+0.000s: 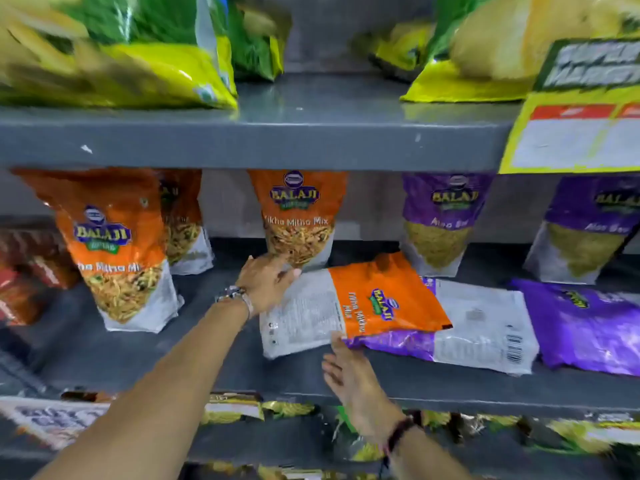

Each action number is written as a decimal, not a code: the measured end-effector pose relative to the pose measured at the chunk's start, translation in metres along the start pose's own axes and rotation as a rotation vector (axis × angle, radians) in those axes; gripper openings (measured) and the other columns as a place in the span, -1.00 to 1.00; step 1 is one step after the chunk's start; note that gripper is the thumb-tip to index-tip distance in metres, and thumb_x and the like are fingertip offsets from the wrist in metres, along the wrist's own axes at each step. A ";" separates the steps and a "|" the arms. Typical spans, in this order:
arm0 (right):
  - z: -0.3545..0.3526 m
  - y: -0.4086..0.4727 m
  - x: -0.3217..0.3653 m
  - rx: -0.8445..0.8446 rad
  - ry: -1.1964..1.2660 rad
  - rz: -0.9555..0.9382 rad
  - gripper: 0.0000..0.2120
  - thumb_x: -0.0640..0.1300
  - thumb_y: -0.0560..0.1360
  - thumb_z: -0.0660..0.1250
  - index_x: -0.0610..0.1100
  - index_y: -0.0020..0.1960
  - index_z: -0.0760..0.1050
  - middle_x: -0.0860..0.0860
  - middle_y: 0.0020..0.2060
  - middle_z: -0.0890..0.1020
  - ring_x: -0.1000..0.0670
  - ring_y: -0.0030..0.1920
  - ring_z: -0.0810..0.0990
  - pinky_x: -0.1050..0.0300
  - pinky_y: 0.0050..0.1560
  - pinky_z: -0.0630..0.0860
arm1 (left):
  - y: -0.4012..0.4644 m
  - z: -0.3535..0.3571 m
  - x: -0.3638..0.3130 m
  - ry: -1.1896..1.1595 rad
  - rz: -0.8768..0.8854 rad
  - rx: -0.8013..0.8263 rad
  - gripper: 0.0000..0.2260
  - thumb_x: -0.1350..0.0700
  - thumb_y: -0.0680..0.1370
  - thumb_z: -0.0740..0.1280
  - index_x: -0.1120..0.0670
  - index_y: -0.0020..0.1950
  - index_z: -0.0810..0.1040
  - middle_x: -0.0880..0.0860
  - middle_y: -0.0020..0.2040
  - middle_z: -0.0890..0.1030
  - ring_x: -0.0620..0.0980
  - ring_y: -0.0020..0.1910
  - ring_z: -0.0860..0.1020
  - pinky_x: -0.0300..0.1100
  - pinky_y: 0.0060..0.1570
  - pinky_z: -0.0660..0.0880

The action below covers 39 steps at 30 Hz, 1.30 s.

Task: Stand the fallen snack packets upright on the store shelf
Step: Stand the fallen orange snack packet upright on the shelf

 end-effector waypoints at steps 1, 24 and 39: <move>0.007 0.005 0.000 0.009 0.024 0.014 -0.74 -0.05 0.51 0.22 -0.20 0.09 0.46 -0.23 0.03 0.55 -0.13 0.09 0.51 0.08 0.22 0.40 | 0.008 0.002 0.006 -0.018 -0.052 0.045 -0.34 -0.27 0.32 -0.01 0.09 0.28 0.37 0.20 0.24 0.52 0.18 0.25 0.42 0.02 0.32 0.17; 0.052 0.067 0.048 0.098 -0.794 -0.702 -0.59 -0.21 0.36 0.45 -0.19 0.16 0.44 0.05 -0.02 0.60 0.16 -0.06 0.53 0.64 -0.21 0.38 | -0.019 0.038 0.117 -0.805 -0.234 0.035 -0.47 0.06 0.18 0.48 -0.16 0.03 0.30 -0.14 0.01 0.50 -0.01 0.12 0.48 -0.14 0.10 0.46; 0.043 0.064 0.025 -0.079 -0.360 -0.755 -0.55 0.37 0.41 0.02 0.15 0.12 0.42 0.14 0.13 0.56 0.19 0.14 0.48 0.42 0.11 0.40 | -0.046 0.042 0.110 -1.026 -0.074 -0.109 -0.06 -0.43 0.21 0.27 0.14 0.37 0.18 0.08 0.36 0.35 -0.10 0.35 0.34 -0.33 0.28 0.33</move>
Point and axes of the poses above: each hand's wrist, its own y-axis towards the middle knuckle, its own z-axis out of the palm, x = y × z, the point moved 2 cm from there along y, towards the middle knuckle
